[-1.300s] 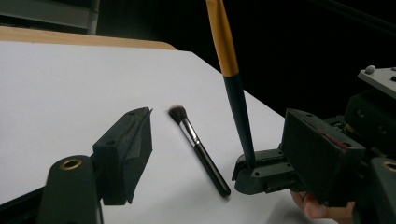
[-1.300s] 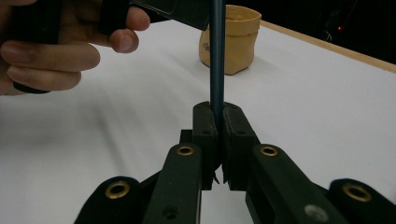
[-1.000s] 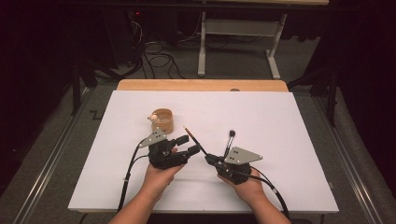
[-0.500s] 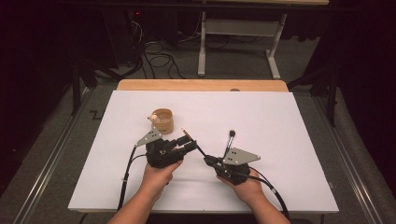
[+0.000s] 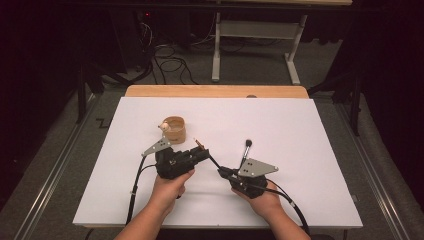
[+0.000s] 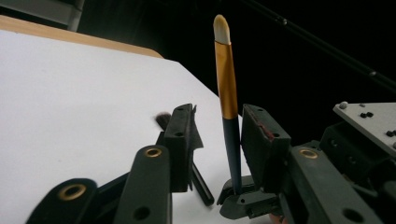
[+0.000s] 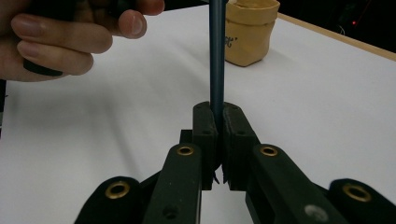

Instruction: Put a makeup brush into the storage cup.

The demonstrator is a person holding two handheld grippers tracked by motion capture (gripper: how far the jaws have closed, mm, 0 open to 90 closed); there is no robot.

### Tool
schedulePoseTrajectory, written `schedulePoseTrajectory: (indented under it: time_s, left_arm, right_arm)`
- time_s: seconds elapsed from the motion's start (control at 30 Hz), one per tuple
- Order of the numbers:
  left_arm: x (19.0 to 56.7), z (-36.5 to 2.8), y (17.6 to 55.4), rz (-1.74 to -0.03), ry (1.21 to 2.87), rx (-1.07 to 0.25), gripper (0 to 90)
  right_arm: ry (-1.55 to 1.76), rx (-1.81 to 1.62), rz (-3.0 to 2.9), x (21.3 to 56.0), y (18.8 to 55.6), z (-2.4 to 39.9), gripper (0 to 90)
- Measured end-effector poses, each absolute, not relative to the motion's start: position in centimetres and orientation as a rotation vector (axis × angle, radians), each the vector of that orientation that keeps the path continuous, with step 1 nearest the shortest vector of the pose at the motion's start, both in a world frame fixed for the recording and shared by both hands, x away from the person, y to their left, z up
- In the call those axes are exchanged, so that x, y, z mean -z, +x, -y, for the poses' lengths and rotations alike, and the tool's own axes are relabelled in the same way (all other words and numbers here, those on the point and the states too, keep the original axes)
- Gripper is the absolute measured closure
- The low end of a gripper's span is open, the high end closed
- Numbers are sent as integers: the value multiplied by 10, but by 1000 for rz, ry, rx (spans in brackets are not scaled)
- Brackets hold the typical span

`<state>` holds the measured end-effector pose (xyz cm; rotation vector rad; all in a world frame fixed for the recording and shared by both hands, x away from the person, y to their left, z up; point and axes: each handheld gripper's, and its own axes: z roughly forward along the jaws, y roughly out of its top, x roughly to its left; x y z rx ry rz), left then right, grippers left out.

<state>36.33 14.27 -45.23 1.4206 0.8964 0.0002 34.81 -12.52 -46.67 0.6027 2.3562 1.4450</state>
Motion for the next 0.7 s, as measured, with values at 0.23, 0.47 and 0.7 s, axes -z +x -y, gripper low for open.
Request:
schedulePoseTrajectory:
  time_s: [0.23, 0.47, 0.7]
  left_arm:
    - [453, -143, 363, -888, 1414, 17, 691]
    - [452, -143, 362, -877, 1414, 0, 743]
    - [451, -142, 361, -863, 1415, -2, 787]
  right_arm:
    - [596, -1440, -2360, 467, 348, 125, 870]
    - [603, -1435, -2362, 467, 348, 124, 870]
    - [612, -1435, -2362, 468, 348, 124, 870]
